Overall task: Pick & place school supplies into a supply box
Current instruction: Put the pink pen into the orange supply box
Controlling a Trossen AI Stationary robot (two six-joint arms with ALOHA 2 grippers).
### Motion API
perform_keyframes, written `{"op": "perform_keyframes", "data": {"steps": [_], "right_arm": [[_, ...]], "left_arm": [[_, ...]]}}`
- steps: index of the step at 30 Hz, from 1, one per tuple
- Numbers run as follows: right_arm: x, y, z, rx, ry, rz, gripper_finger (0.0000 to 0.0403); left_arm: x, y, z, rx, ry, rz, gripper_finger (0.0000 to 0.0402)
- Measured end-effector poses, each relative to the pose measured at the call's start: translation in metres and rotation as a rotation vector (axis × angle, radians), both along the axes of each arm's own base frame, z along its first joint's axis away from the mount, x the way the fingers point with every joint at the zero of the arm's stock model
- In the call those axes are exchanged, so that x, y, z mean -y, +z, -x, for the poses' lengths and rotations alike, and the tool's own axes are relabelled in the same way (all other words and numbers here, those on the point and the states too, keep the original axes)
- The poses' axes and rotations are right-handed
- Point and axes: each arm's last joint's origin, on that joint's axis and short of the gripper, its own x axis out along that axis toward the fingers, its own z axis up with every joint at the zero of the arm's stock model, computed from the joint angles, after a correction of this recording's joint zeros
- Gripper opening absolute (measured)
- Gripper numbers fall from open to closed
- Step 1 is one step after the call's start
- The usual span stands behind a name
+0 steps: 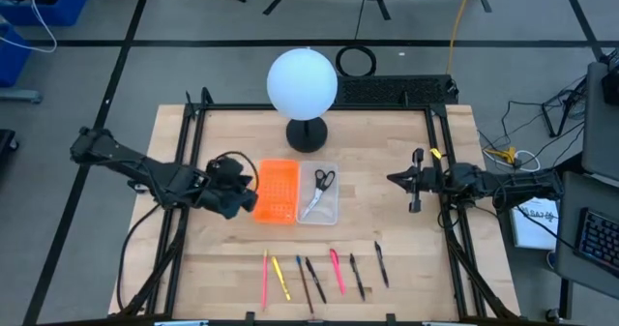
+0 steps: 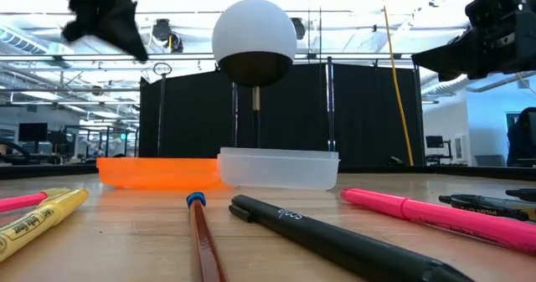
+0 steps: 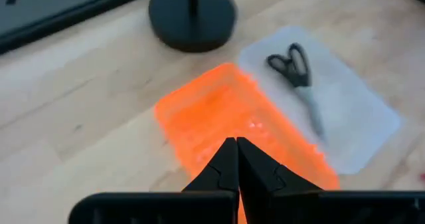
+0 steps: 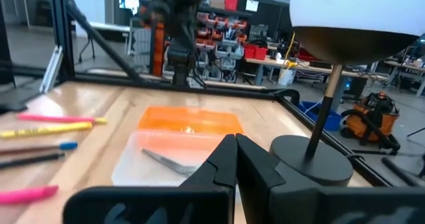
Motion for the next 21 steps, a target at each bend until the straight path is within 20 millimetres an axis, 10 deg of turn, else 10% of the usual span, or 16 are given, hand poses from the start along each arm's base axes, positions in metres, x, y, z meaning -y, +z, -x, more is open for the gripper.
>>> {"op": "perform_keyframes", "data": {"steps": [9,21], "right_arm": [[0.000,0.001,0.000,0.013,0.001,-0.035,0.0000],[0.000,-0.003,-0.002,-0.030,0.000,-0.057,0.0000]], "left_arm": [[0.012,-0.053,-0.004,0.468,-0.796,-0.288,0.0005],[-0.019,-0.051,0.049,0.489,-0.810,-0.512,0.0003]]}}
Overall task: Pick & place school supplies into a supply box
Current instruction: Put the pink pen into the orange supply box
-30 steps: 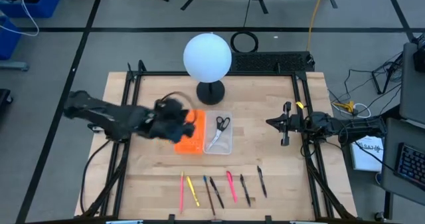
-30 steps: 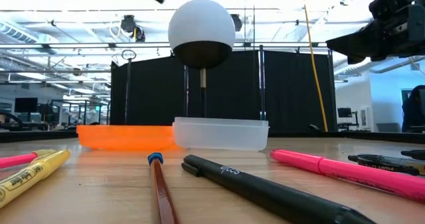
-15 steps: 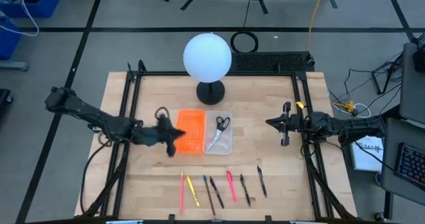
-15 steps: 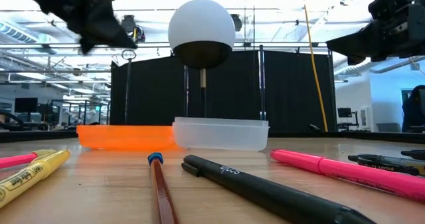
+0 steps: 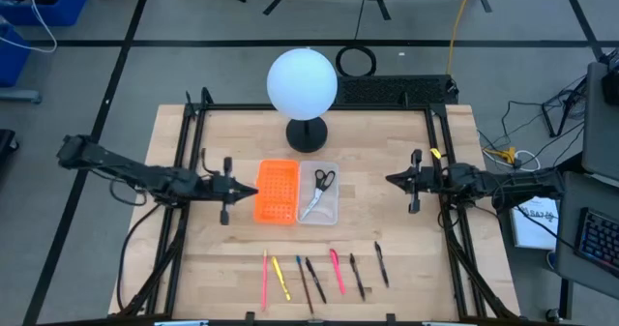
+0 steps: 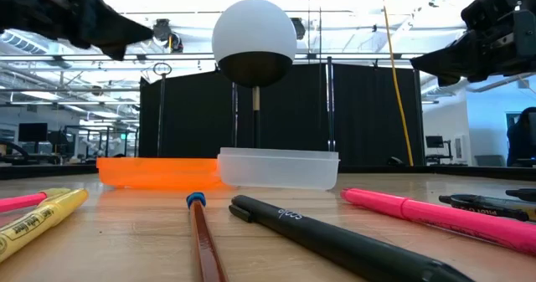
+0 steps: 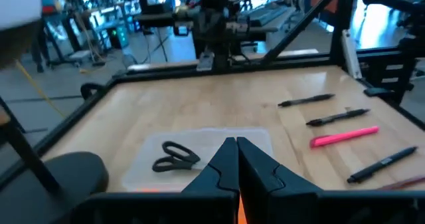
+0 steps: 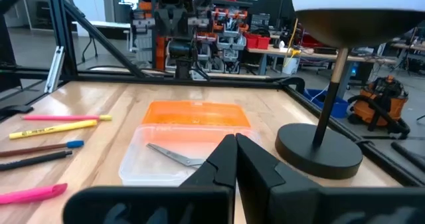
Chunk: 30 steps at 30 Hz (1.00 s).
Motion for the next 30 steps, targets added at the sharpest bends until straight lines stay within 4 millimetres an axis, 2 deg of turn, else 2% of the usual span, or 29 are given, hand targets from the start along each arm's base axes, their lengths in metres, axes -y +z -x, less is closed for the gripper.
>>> {"op": "perform_keyframes", "data": {"steps": [3,6,10,15,21,26,30], "right_arm": [[0.000,-0.001,-0.001,-0.010,0.000,-0.006,0.0000],[0.000,0.000,-0.001,-0.006,0.000,-0.007,0.0000],[-0.001,0.005,-0.001,0.056,0.024,-0.070,0.0000],[-0.002,0.014,-0.001,0.146,0.058,-0.068,0.0000],[-0.001,0.024,0.001,0.259,0.060,-0.066,0.0000],[-0.001,0.025,0.001,0.250,0.048,0.044,0.0000],[-0.001,0.025,0.001,0.251,0.045,0.067,0.0000]], "left_arm": [[-0.003,-0.001,0.012,0.068,-0.020,-0.003,0.0002],[-0.006,-0.012,0.021,0.103,-0.009,0.012,0.0002],[-0.008,-0.026,0.026,0.088,0.037,0.026,0.0002],[-0.009,-0.043,0.028,0.109,0.035,-0.062,0.0002],[-0.010,-0.032,0.028,0.181,0.037,-0.008,0.0009],[-0.014,-0.028,0.028,0.214,0.180,0.032,0.0030],[-0.017,-0.030,0.029,0.201,0.287,0.031,0.0033]]}}
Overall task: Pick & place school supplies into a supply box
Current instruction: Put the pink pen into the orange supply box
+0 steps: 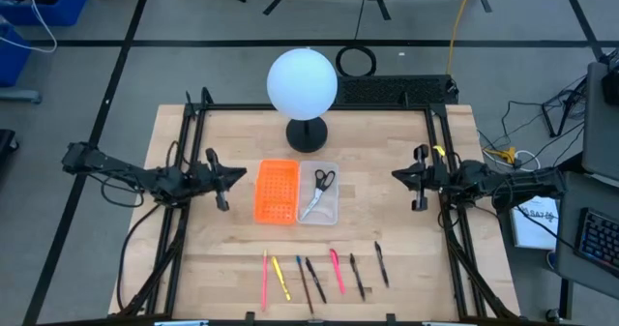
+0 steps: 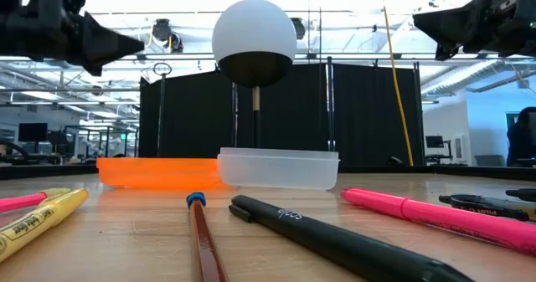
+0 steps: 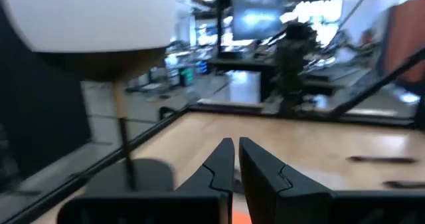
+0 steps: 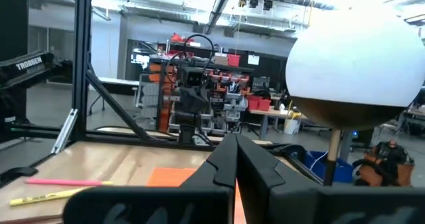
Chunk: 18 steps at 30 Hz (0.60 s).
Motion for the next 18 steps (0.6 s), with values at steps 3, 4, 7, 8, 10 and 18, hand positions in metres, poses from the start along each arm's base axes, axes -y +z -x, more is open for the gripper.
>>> {"op": "perform_keyframes", "data": {"steps": [3,4,7,8,10,18], "right_arm": [[0.000,0.000,0.000,-0.003,-0.011,0.047,0.0000],[0.000,0.000,0.000,-0.004,-0.015,0.061,0.0000],[0.000,0.000,-0.001,-0.010,-0.014,0.059,0.0000],[0.000,0.000,-0.001,-0.008,-0.010,0.039,0.0000],[0.000,0.000,-0.002,-0.004,0.001,-0.008,0.0000],[-0.004,-0.003,-0.013,-0.045,0.075,-0.152,0.0000]], "left_arm": [[-0.001,-0.003,0.000,-0.050,0.029,-0.080,0.0034],[-0.001,-0.002,0.000,-0.052,0.031,-0.102,0.0034],[-0.001,0.006,0.001,0.017,0.040,-0.132,0.0034],[-0.001,0.009,0.001,0.046,0.032,-0.128,0.0034],[0.000,0.014,0.002,0.094,-0.003,-0.152,0.0034],[0.002,0.017,0.002,0.113,-0.064,-0.244,0.0035]]}}
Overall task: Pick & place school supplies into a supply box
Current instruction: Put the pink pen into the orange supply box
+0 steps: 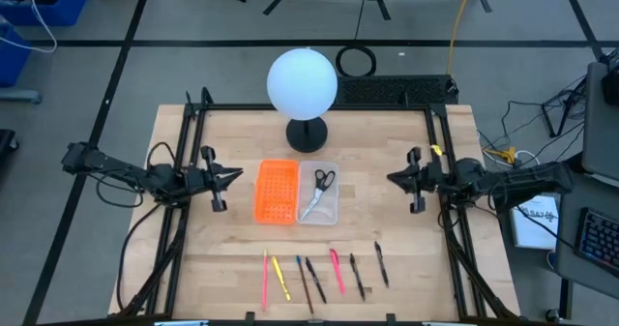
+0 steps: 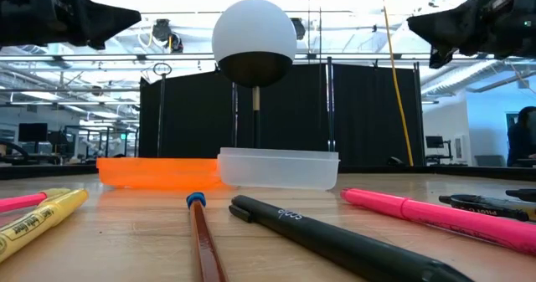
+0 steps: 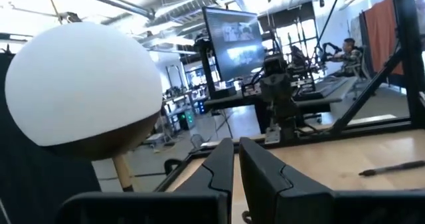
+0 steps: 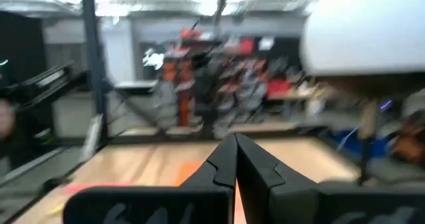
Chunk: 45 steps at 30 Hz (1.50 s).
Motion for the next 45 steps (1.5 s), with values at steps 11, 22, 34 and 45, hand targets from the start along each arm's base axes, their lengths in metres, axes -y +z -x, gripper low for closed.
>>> {"op": "perform_keyframes", "data": {"steps": [11,22,34,45], "right_arm": [[-0.047,0.037,-0.078,-0.470,-0.047,-0.034,0.0000],[-0.121,0.075,-0.160,-0.782,-0.023,-0.208,0.0000],[-0.218,0.107,-0.199,-0.971,-0.005,-0.691,0.0000],[-0.240,0.066,-0.216,-1.053,-0.153,-0.649,0.0000]], "left_arm": [[0.000,-0.002,0.000,-0.024,0.019,-0.022,0.0035],[-0.010,-0.003,0.003,-0.021,0.354,0.145,0.0035],[-0.008,-0.006,0.002,-0.035,0.267,0.145,0.0035],[-0.006,-0.011,0.000,-0.090,0.196,0.132,0.0035]]}}
